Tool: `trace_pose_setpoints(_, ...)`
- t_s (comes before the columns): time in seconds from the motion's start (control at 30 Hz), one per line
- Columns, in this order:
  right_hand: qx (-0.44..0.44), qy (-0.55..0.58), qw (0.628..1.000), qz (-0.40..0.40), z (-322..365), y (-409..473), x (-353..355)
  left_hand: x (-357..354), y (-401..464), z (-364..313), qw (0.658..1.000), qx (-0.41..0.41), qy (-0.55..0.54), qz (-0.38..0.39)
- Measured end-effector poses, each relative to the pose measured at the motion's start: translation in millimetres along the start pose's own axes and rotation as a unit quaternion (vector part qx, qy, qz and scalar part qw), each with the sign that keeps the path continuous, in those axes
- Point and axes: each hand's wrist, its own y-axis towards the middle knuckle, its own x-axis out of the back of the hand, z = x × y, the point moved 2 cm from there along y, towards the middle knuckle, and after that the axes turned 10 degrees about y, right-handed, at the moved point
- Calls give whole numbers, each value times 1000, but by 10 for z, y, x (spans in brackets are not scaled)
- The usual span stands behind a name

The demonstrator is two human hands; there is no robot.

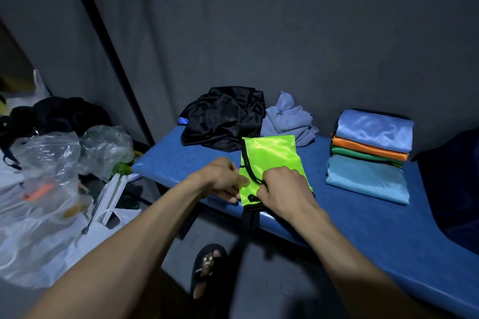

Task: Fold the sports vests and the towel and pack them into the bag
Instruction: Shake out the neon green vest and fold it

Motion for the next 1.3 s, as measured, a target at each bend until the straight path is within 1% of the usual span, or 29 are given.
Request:
trace_pose_setpoints(0.1,-44,127,989,-56,-143,18,35,2,-16,-41,999,-21,-43,-26)
trace_pose_setpoints(0.17,-80,210,968,-113,-246,19,109,-9,-15,-102,996,-35,-79,-34)
trace_pose_setpoints(0.23,-105,258,947,-160,-324,11,199,-22,6,-178,991,-53,-115,-42)
trace_pose_setpoints(0.33,-123,291,926,-207,-365,-9,276,-53,41,-217,985,-61,-156,-38)
trace_pose_setpoints(0.47,-104,261,932,-228,-321,8,211,-155,29,-99,993,-17,-118,-12)
trace_pose_setpoints(0.57,-84,227,943,-227,-256,30,160,-138,64,-87,990,-15,-138,-12)
trace_pose_setpoints(0.73,-42,151,962,-225,-138,7,131,-167,164,-41,991,-15,-103,-81)
trace_pose_setpoints(0.87,16,90,969,-228,-60,-23,79,-168,219,-106,981,-40,-174,-71)
trace_pose_setpoints(0.93,44,60,974,-214,-20,-42,14,-203,239,-85,983,-27,-166,-71)
trace_pose_setpoints(1.0,67,42,981,-176,21,-62,-69,-231,255,-36,988,-14,-133,-81)
trace_pose_setpoints(1.07,85,36,985,-144,26,-73,-134,-239,259,-28,990,-16,-113,-86)
trace_pose_setpoints(1.13,107,39,984,-135,4,-79,-171,-226,247,-25,989,-23,-120,-79)
trace_pose_setpoints(1.3,112,87,985,-95,-6,-128,-282,-200,225,11,989,-42,-141,-28)
